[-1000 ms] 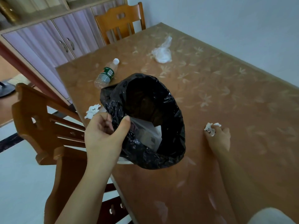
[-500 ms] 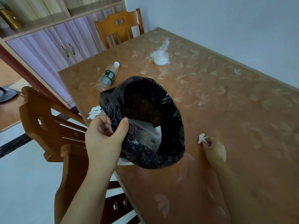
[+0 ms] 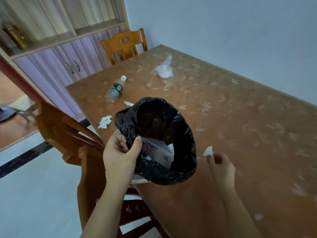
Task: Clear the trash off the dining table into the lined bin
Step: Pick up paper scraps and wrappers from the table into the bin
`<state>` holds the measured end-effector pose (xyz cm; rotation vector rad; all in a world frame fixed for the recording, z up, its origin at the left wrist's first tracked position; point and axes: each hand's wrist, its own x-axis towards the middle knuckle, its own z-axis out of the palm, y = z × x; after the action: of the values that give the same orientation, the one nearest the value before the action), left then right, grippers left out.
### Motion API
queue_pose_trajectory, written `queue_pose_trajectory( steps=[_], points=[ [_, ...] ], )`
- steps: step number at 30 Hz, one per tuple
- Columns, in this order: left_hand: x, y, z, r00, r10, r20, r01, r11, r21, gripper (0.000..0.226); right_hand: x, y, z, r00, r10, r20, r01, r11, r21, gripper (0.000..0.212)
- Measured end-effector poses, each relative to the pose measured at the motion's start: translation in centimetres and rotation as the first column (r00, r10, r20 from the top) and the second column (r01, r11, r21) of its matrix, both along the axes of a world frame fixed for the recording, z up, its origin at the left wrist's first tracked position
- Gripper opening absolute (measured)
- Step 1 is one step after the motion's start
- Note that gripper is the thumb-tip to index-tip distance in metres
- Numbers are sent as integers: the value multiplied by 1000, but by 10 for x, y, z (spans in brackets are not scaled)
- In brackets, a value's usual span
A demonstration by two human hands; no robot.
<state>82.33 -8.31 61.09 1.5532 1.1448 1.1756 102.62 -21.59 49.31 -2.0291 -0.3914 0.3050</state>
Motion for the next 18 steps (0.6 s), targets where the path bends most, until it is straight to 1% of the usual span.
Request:
queue_pose_trajectory(
  steps=[2,4,7,9,11,12,14,18],
  points=[
    [-7,-4,1,1000,-5,15,5,1000,2,28,-6,2,23,999,26,41,-28,998,55,12],
    [-13,-6,2,1000,-3,27,2,1000,15,29,-15,7,47,993,67,94,-77,992,103,18],
    [-21,-7,5,1000,2,29,-4,998,55,30,-32,19,82,973,167,157,-192,968,160,22],
    [-27,-7,7,999,17,44,-20,997,69,30,-45,29,102,929,310,201,-338,933,126,20],
    [-34,-6,11,998,41,56,-45,997,60,31,-57,39,118,844,476,247,-495,869,17,8],
    [-37,-6,14,996,54,67,-58,997,59,31,-63,43,124,803,523,286,-538,843,-29,11],
    [-44,-3,20,993,82,91,-88,994,69,31,-74,51,136,749,550,369,-571,819,-59,19],
    [-62,5,40,976,149,158,-167,980,112,27,-95,63,163,728,484,486,-541,841,-28,19]
  ],
)
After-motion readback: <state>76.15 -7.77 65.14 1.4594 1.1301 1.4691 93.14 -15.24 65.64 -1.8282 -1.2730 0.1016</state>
